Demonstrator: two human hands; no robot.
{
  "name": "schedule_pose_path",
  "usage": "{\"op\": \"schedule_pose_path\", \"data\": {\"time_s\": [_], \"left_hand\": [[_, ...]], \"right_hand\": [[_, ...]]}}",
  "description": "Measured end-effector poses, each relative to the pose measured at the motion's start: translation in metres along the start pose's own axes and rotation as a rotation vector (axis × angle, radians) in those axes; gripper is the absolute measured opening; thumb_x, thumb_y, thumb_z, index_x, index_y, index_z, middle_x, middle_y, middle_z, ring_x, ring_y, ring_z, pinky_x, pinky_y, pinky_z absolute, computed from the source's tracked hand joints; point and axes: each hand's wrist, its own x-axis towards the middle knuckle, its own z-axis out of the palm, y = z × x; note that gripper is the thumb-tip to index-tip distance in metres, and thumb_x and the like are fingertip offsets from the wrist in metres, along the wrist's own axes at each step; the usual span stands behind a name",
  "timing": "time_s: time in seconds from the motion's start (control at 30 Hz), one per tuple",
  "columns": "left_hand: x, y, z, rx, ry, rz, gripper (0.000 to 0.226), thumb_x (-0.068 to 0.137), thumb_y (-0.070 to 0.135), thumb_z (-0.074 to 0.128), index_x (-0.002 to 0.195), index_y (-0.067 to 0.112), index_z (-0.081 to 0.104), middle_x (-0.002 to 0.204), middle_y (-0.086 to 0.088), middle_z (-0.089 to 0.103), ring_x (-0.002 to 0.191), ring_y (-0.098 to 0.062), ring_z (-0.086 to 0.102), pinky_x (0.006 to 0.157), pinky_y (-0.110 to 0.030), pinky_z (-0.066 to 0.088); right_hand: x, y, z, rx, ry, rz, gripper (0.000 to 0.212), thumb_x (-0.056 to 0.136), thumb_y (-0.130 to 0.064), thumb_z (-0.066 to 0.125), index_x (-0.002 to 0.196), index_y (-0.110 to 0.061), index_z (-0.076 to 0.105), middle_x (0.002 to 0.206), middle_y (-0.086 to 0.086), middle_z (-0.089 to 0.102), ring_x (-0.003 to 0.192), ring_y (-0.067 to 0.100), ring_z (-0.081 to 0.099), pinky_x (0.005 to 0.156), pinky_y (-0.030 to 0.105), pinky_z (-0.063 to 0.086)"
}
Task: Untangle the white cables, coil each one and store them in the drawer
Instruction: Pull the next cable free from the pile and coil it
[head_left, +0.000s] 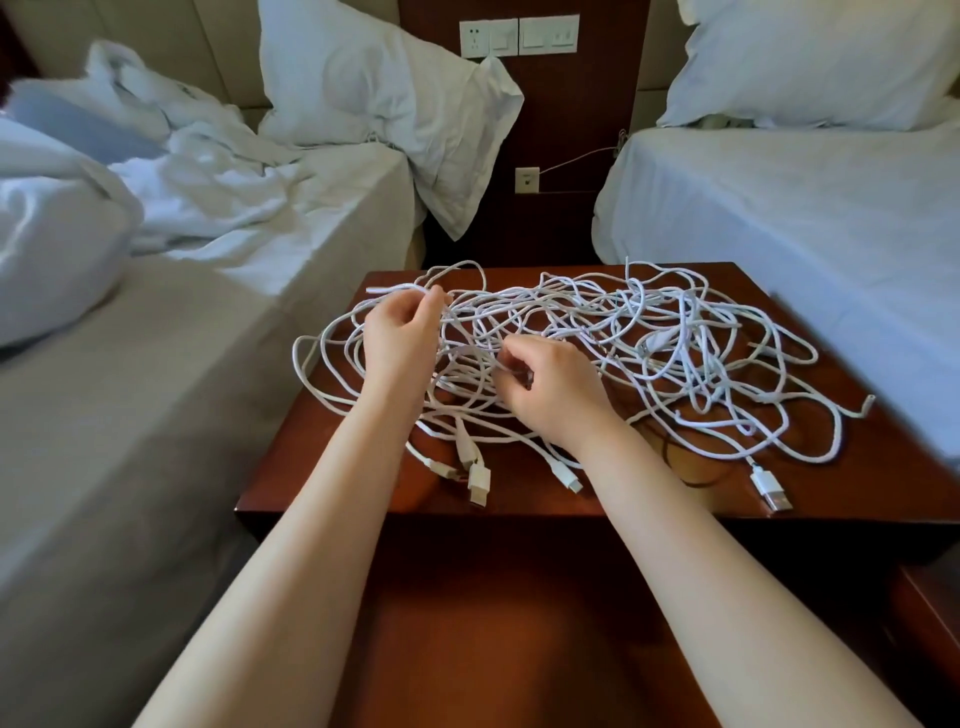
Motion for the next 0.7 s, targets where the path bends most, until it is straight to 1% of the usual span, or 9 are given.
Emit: {"op": "schedule_pose_path", "data": {"time_s": [0.07,0.17,0.2,0.37,0.43,0.47,0.53,0.6,0.7], "left_hand": [[-0.005,0.015,-0.001,-0.050,0.000,0.046,0.026,0.094,0.019,0.053,0.075,0.005,0.063,0.054,0.003,0.042,0.051,-0.008,0.035,0.049,-0.019,0.031],[-0.026,0.028,-0.007,-0.123,-0.041,0.103,0.026,0.093,0.015,0.052,0.074,0.000,0.060,0.057,-0.004,0.044,0.055,-0.013,0.037,0.051,-0.023,0.030],[-0.034,0.029,-0.010,-0.153,-0.055,0.105,0.026,0.092,0.014,0.052,0.070,0.004,0.060,0.056,-0.004,0.045,0.055,-0.015,0.038,0.052,-0.024,0.031],[-0.058,0.034,-0.024,-0.207,-0.109,0.111,0.023,0.081,0.022,0.056,0.062,0.013,0.063,0.049,0.005,0.050,0.052,-0.012,0.045,0.054,-0.024,0.037],[-0.063,0.038,-0.025,-0.208,-0.127,0.107,0.022,0.079,0.022,0.057,0.062,0.010,0.062,0.049,0.005,0.050,0.052,-0.011,0.045,0.054,-0.021,0.038],[-0.065,0.039,-0.025,-0.211,-0.133,0.107,0.023,0.080,0.021,0.057,0.062,0.007,0.061,0.049,0.004,0.050,0.051,-0.011,0.045,0.053,-0.020,0.037],[-0.068,0.041,-0.025,-0.232,-0.115,0.076,0.029,0.079,0.020,0.058,0.065,-0.005,0.053,0.053,-0.004,0.044,0.053,-0.014,0.039,0.052,-0.020,0.032],[-0.067,0.044,-0.025,-0.324,-0.064,-0.031,0.022,0.078,0.014,0.057,0.064,0.000,0.048,0.053,-0.003,0.036,0.050,-0.013,0.030,0.049,-0.021,0.028],[-0.058,0.049,-0.028,-0.522,-0.002,-0.215,0.028,0.086,0.005,0.054,0.063,0.012,0.042,0.049,0.005,0.031,0.043,-0.008,0.022,0.043,-0.019,0.021]], "right_hand": [[0.001,0.002,0.001,-0.005,0.011,0.018,0.011,0.092,-0.021,0.057,0.081,-0.019,0.056,0.075,-0.011,0.053,0.067,0.009,0.049,0.057,0.023,0.039],[0.001,0.003,0.003,0.045,0.095,-0.023,0.009,0.086,-0.019,0.059,0.079,-0.019,0.054,0.078,-0.009,0.053,0.069,0.011,0.052,0.059,0.032,0.049],[-0.001,0.002,0.002,0.049,0.123,-0.042,0.006,0.084,-0.019,0.060,0.083,-0.017,0.055,0.081,-0.009,0.052,0.067,0.009,0.050,0.057,0.031,0.048],[-0.010,-0.016,-0.009,0.145,0.241,-0.060,0.035,0.085,-0.029,0.063,0.116,-0.016,0.053,0.104,-0.009,0.047,0.066,-0.007,0.041,0.054,0.020,0.037],[-0.011,-0.023,-0.010,0.082,0.237,-0.131,0.031,0.089,-0.033,0.060,0.117,-0.019,0.060,0.113,-0.007,0.051,0.067,-0.006,0.044,0.055,0.018,0.038],[-0.013,-0.026,-0.009,0.051,0.224,-0.180,0.023,0.091,-0.034,0.057,0.106,-0.018,0.065,0.111,-0.004,0.055,0.067,-0.003,0.045,0.054,0.019,0.039],[-0.019,-0.029,-0.007,-0.003,0.199,-0.230,0.023,0.095,-0.031,0.054,0.085,-0.014,0.067,0.093,-0.002,0.062,0.065,0.005,0.047,0.053,0.026,0.042],[-0.032,-0.029,-0.007,-0.058,0.215,-0.243,0.024,0.095,-0.028,0.054,0.082,-0.013,0.067,0.076,-0.004,0.063,0.067,0.014,0.054,0.052,0.030,0.044],[-0.057,-0.021,-0.014,-0.116,0.286,-0.239,0.024,0.092,-0.026,0.054,0.079,-0.011,0.067,0.070,-0.003,0.063,0.068,0.018,0.052,0.049,0.027,0.042]]}}
